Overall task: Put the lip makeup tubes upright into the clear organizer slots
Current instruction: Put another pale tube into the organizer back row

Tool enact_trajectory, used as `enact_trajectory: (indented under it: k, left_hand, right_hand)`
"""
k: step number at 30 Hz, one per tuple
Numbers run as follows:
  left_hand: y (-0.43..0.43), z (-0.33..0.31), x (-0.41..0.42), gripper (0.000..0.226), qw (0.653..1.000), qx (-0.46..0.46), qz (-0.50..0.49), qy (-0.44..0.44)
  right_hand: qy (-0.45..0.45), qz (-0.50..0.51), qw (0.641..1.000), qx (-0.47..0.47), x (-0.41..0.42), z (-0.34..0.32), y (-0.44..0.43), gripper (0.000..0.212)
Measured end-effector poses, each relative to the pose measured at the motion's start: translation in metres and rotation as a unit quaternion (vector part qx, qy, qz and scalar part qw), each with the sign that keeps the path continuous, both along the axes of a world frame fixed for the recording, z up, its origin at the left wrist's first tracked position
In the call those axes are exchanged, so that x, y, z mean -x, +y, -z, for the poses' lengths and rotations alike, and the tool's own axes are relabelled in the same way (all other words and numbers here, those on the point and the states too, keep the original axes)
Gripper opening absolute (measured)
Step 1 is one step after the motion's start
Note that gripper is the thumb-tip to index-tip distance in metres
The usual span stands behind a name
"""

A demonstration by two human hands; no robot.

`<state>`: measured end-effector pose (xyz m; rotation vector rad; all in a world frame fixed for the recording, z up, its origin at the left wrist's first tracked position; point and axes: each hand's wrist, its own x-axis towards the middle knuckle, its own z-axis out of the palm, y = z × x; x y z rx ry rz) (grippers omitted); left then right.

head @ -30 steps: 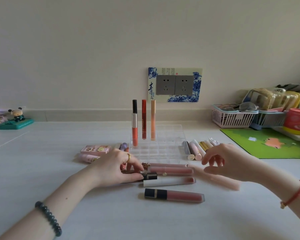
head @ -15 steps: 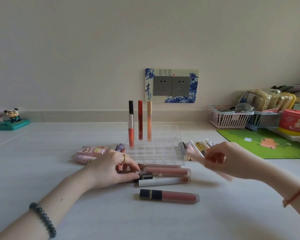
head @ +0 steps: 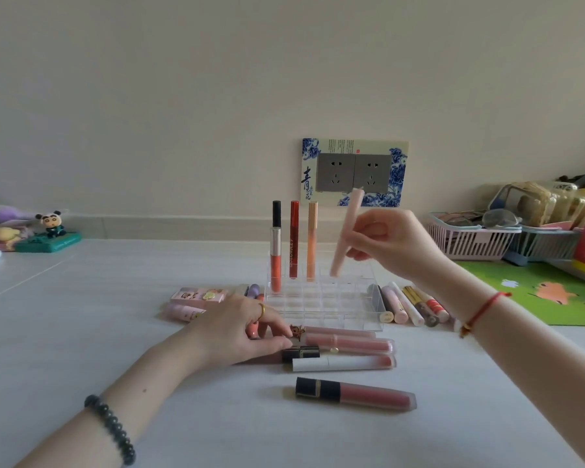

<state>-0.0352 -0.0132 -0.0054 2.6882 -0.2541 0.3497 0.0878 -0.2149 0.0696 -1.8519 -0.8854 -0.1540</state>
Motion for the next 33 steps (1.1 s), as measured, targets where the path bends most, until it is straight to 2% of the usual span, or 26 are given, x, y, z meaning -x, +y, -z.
enact_trajectory:
  k: [3, 6, 9, 11, 16, 20, 26, 28, 31, 33]
  left_hand:
    - [0.005, -0.001, -0.001, 0.003, 1.000, 0.016, -0.005, 0.002]
    - [0.009, -0.003, -0.001, 0.013, 0.999, 0.031, -0.008, -0.019]
    - [0.014, -0.006, 0.002, 0.013, 0.998, 0.039, -0.008, -0.039]
    - [0.017, -0.008, 0.003, 0.006, 0.997, 0.039, -0.027, -0.054]
    - [0.028, -0.011, 0.006, 0.026, 0.995, 0.068, -0.047, -0.060]
    - [0.041, -0.009, 0.005, 0.015, 0.988, 0.103, -0.091, -0.074]
    - [0.047, -0.008, 0.003, 0.014, 0.984, 0.076, -0.135, -0.086]
    - [0.048, -0.009, 0.004, 0.019, 0.981, 0.076, -0.146, -0.102]
    - [0.054, -0.009, 0.004, 0.045, 0.972, 0.093, -0.170, -0.131]
    - [0.057, -0.009, 0.004, 0.049, 0.965, 0.101, -0.192, -0.148]
  right_hand:
    - [-0.006, 0.008, 1.000, -0.002, -0.005, 0.007, 0.030, 0.014]
    - [-0.025, 0.029, 0.999, 0.004, -0.008, 0.015, 0.053, 0.012]
    - [-0.037, 0.053, 0.998, 0.008, -0.012, 0.022, 0.067, 0.012]
    - [-0.041, 0.064, 0.997, 0.016, -0.016, 0.026, 0.071, 0.011]
    - [-0.041, 0.074, 0.995, 0.050, -0.019, 0.037, 0.076, 0.017]
    - [-0.037, 0.072, 0.995, 0.061, -0.019, 0.042, 0.078, 0.019]
    - [-0.039, 0.075, 0.994, 0.066, -0.019, 0.047, 0.081, 0.021]
    - [-0.042, 0.075, 0.994, 0.070, -0.019, 0.047, 0.080, 0.022]
    - [-0.045, 0.076, 0.993, 0.073, -0.019, 0.047, 0.080, 0.022]
    - [-0.046, 0.075, 0.993, 0.074, -0.019, 0.047, 0.080, 0.022]
